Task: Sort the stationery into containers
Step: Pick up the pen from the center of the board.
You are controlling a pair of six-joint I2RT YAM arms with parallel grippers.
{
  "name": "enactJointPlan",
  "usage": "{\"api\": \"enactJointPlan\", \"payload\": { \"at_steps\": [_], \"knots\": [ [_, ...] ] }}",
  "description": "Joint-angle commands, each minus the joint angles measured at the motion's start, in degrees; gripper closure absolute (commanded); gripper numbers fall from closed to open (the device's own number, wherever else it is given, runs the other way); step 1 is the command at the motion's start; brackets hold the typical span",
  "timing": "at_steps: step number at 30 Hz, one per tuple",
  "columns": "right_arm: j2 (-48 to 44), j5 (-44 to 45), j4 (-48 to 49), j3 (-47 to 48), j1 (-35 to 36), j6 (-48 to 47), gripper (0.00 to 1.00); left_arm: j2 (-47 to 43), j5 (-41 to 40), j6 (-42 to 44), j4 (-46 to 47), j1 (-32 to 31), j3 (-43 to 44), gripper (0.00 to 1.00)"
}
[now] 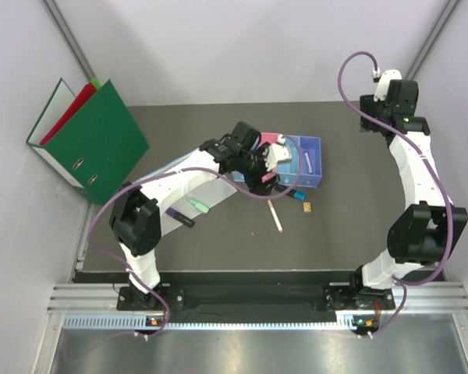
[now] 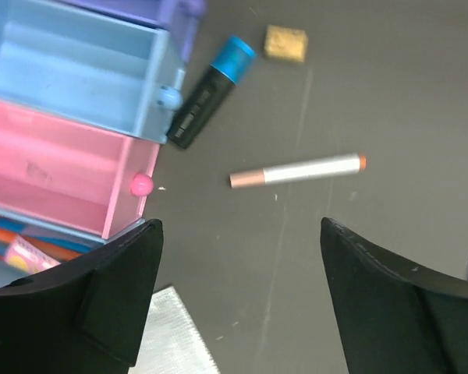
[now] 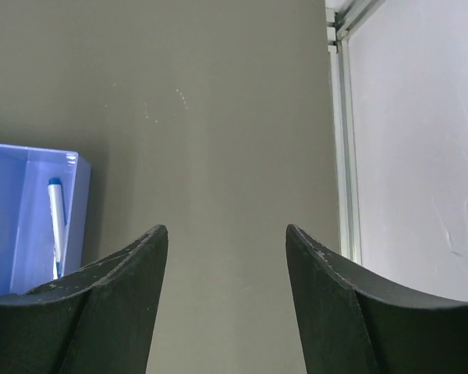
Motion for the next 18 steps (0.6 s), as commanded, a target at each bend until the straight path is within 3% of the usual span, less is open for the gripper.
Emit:
{"api": "enactJointPlan", "payload": {
  "at_steps": [1,9,11,14,18],
  "knots": [
    [-1.68,-1.66,-0.26,2.19,0.34,-1.74,0.38,-0.14,1.54,24.87,-10.22,-1.43,-1.37,0.12],
    [-3.09,-1.75,-0.69,1.40,0.34,-3.41,0.37,4.26,-5.84,37.45,-10.67,-8.55,-4.18,0.08],
    [-3.44,-1.66,-0.78,0.97,0.34,-3.50,0.37,5.83,-10.75,31.85,-7.50,-10.30,-2.97,0.07],
    [-4.32,-1.66,-0.52,-0.09,0.25,-3.76,0.37,8.74,-9.90,23.26,-14.33,-10.66,3.69,0.09],
    [-5.11,-2.36,0.44,-0.97,0.25,-3.85,0.37,8.04,-10.33,12.16,-14.62,-10.84,3.72,0.08]
  ]
}}
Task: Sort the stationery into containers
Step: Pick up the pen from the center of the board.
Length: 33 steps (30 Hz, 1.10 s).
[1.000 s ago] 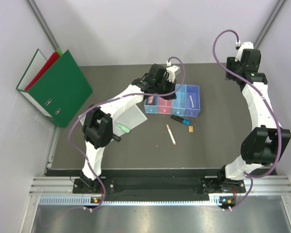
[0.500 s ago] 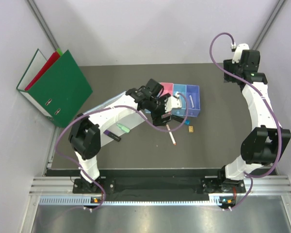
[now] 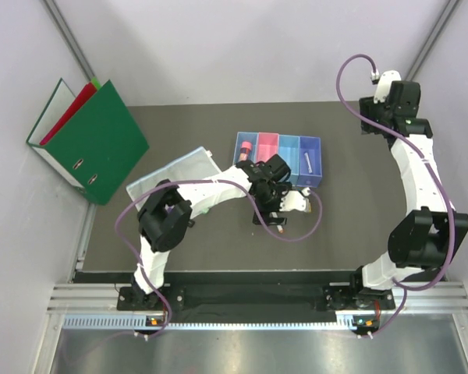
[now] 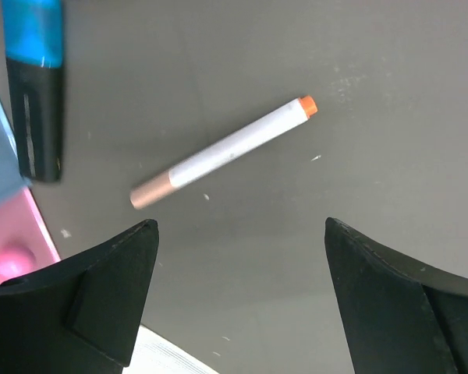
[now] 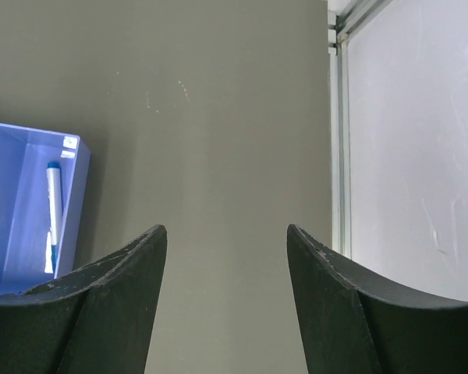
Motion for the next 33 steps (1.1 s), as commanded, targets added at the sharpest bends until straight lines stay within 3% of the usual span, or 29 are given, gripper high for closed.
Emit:
{"api": "enactJointPlan", "payload": {
  "at_steps": [1,3,6,11,21,25,33],
  "knots": [
    [-3.41,-1.23,2.09,-0.51,0.34,-0.72,0.37,-2.67,-0.93,-13.31,-2.69,0.57,2.74,0.09],
    [-3.41,-1.32,2.44,-0.60,0.34,-0.20,0.37,-3.46,-2.07,-17.10,-0.68,0.57,0.81,0.08],
    [-3.58,-1.67,2.61,-1.04,0.34,0.33,0.37,-3.82,-2.51,-14.32,-1.64,0.48,-0.25,0.10],
    [-4.11,-1.93,2.61,-1.92,0.34,0.59,0.37,-7.25,-5.76,3.60,7.76,0.05,-9.04,0.10],
    [-4.99,-1.76,2.79,-3.24,0.25,-0.11,0.37,-2.59,-3.04,27.78,9.18,-1.18,-7.72,0.10],
    [-4.90,-1.85,3.05,-3.32,0.25,-0.02,0.37,-1.10,-2.25,37.44,7.43,-2.15,-7.46,0.10],
    [-5.51,-3.32,3.67,-4.99,0.16,0.24,0.36,2.59,-1.81,48.71,0.68,-2.59,-5.71,0.13]
  ]
}}
